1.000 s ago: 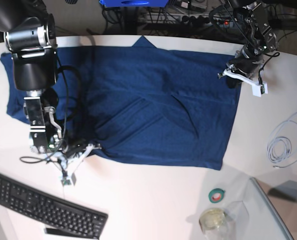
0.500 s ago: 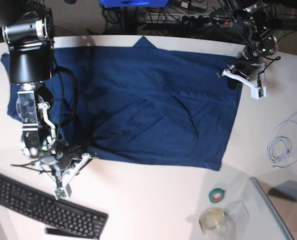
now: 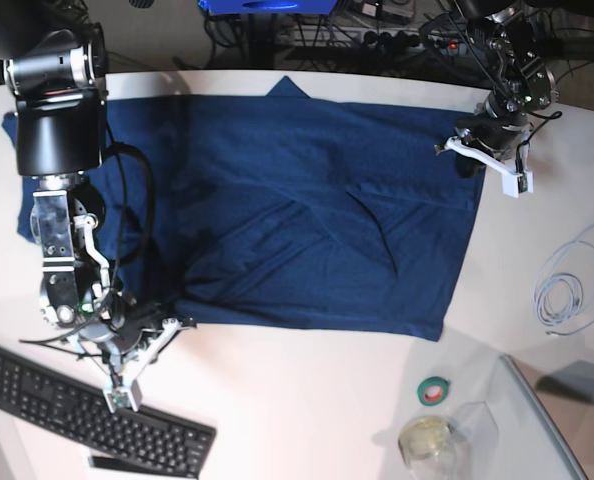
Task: Layout the t-shirt on the table in an organized manner, then fold the t-shirt properly
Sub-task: 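Pull the grasped hem with the right gripper toward the keyboard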
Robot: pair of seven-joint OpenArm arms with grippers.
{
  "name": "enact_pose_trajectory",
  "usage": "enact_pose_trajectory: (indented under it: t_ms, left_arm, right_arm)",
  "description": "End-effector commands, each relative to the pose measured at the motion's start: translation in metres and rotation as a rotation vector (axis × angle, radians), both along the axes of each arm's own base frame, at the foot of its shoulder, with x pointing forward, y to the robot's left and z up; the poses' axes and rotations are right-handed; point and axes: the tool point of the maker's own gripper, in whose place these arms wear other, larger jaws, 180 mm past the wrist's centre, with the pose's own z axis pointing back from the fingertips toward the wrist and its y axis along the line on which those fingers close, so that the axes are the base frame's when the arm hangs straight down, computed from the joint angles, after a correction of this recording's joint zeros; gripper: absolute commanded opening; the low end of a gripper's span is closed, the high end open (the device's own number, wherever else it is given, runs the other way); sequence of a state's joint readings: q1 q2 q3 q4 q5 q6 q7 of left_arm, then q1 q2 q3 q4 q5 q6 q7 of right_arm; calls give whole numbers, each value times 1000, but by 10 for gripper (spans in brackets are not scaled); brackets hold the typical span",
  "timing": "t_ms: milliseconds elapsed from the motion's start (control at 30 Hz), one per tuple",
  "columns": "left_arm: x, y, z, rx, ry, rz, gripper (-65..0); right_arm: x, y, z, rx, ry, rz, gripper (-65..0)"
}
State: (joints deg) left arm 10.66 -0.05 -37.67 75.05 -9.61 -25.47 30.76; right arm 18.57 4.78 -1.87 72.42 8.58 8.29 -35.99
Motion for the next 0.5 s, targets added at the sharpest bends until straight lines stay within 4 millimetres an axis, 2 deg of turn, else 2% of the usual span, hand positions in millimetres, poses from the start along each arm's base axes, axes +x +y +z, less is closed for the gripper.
enact_pose_trajectory:
  t_ms: [0,133,267,467]
  left_arm:
    - [-7,7,-2,28,39,-5,-650]
    - [-7,7,-2,28,39,-5,-650]
    - [-9,6,-4,25,44,-4,-650]
    - [-18,7,-17,2,81,6,-650]
  right_arm:
    - [19,-8,29,-7,-89,-9,-644]
    - [20,-12,29,-12,-91,-19,-644]
    - [21,-38,32,9,-97,-132,-645]
    - [25,-45,39,11,-149,-150,-645]
